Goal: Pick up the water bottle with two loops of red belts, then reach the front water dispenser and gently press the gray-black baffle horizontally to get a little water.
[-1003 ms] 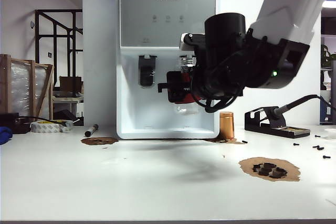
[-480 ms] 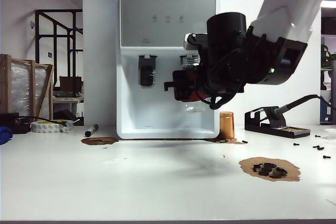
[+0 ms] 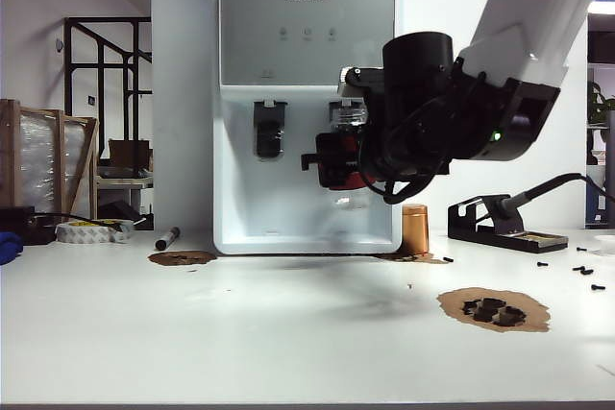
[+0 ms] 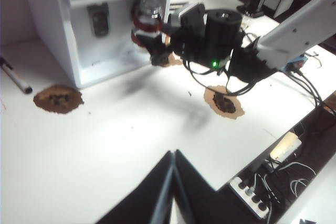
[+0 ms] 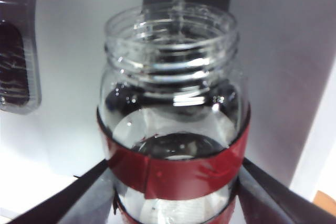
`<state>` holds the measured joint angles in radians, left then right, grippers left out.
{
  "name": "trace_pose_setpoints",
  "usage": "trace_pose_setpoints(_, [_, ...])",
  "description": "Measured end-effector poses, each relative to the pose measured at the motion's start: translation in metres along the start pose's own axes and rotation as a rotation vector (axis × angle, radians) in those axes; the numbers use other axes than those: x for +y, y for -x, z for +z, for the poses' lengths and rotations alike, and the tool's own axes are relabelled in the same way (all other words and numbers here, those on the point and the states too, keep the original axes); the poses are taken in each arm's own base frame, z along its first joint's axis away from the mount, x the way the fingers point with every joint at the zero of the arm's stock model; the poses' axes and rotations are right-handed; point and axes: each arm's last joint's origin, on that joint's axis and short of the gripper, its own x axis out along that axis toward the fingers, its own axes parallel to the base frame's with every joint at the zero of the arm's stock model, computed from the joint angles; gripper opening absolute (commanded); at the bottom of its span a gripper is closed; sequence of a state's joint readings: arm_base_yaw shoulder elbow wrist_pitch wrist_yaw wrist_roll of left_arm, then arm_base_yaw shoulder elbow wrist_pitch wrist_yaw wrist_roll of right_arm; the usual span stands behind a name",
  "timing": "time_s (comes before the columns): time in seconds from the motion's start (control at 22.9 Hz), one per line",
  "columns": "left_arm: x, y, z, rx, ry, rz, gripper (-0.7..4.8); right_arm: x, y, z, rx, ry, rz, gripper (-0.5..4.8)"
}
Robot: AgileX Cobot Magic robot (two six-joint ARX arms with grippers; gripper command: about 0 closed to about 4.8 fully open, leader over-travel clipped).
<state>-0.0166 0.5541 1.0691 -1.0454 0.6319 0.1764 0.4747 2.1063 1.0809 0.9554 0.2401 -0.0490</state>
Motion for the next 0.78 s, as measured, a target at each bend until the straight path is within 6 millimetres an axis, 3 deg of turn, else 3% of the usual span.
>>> trace_pose_setpoints(0.78, [0.0024,-0.0033,0.0015,-0.030,-0.021,-0.006,-0.04,-0.0006,-0.0063,0.0055,0.006,0.001,0.002,-0.05])
